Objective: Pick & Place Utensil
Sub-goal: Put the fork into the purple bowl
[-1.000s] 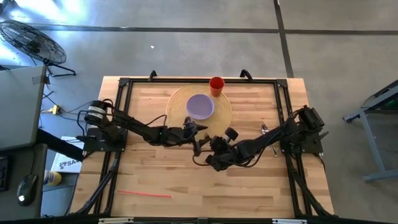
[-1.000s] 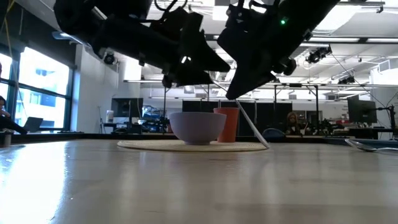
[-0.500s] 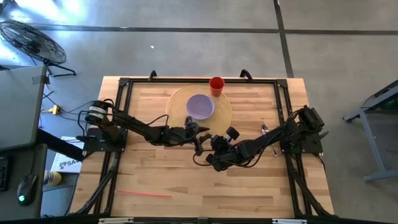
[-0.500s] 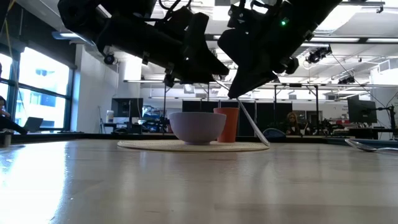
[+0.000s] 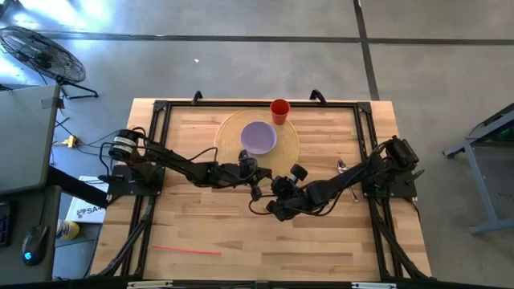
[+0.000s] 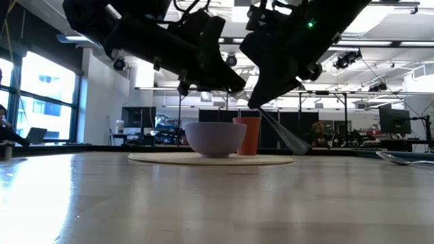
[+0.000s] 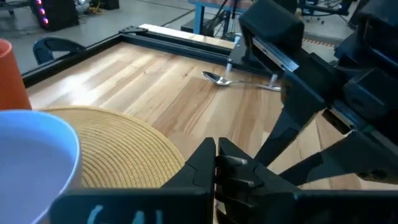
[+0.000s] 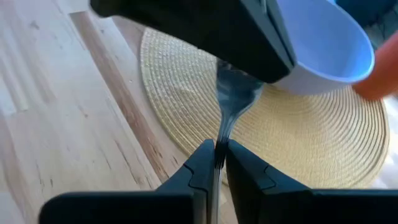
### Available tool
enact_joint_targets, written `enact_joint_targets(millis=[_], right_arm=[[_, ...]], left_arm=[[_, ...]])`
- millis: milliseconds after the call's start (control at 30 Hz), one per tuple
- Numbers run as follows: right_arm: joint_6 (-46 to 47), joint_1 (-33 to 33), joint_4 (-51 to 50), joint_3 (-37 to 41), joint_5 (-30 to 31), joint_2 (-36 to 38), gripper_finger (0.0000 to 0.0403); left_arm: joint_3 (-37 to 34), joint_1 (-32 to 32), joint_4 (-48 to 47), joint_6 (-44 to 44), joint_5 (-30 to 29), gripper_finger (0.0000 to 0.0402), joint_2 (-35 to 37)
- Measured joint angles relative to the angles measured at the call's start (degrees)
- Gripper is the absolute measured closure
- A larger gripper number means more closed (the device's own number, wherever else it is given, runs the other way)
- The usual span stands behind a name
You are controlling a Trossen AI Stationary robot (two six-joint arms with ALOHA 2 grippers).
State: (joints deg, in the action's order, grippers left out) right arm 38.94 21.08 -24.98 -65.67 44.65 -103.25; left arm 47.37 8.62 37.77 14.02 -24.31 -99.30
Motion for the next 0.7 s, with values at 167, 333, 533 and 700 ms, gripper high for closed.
enact_joint_targets(millis=[167,333,533,700], right_arm=[[-5.63,1.05,1.02,0.02,-0.78,2.92,0.0342],[-15.16,3.64,5.53,0.02,0.54,7.81,0.0315],[-36.42,8.00,12.03,0.00,-2.53,8.31,0.0294],[-53.77,11.57,19.71,0.09,-6.43,3.96,0.0288]], left_arm=[[0.01,0.00,-6.18,0.80,0.22,0.0398,4.15],[0.14,-0.04,-15.47,2.29,4.47,0.0399,10.33],[-0.04,-1.66,-26.98,6.21,14.61,0.0400,17.78],[0.04,-7.10,-30.02,7.67,29.16,0.0400,20.23]])
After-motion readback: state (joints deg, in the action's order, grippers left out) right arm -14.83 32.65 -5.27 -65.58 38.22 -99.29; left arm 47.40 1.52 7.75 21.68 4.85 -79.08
